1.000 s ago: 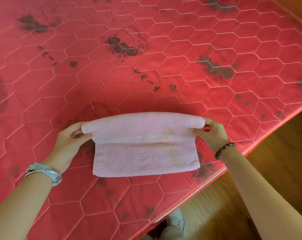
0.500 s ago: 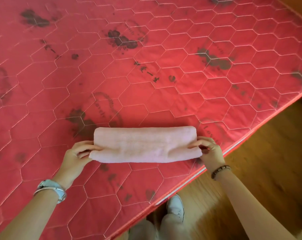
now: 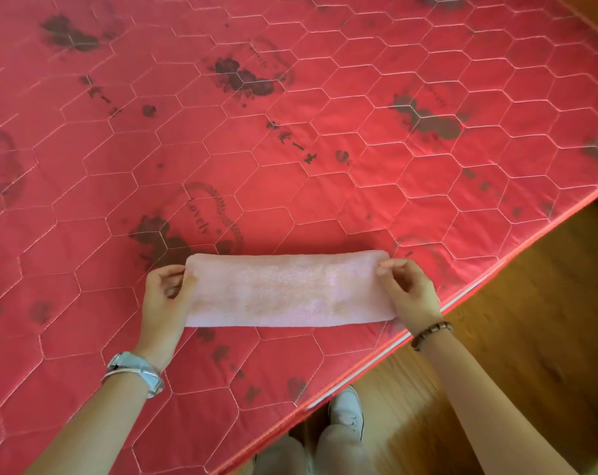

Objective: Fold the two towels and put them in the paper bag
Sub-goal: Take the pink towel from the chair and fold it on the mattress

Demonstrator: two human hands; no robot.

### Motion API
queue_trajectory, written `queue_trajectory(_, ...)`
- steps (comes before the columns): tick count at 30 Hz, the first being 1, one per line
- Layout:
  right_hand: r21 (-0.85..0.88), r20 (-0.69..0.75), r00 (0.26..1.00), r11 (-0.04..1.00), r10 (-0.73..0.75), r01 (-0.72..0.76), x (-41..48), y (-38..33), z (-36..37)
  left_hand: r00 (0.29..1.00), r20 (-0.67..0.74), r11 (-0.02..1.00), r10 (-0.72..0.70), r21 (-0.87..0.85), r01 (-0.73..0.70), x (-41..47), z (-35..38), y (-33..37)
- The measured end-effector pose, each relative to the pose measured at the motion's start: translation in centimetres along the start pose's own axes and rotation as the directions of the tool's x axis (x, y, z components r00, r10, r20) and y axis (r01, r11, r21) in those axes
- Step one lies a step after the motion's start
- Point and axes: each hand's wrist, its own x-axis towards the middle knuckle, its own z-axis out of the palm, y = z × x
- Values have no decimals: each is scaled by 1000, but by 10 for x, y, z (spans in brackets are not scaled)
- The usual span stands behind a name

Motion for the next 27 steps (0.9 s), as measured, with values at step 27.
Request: queue_trajectory(27,-632,462,700,352,-546,691,-19,17,104,628,619,172,471,634,-754,-36,95,-18)
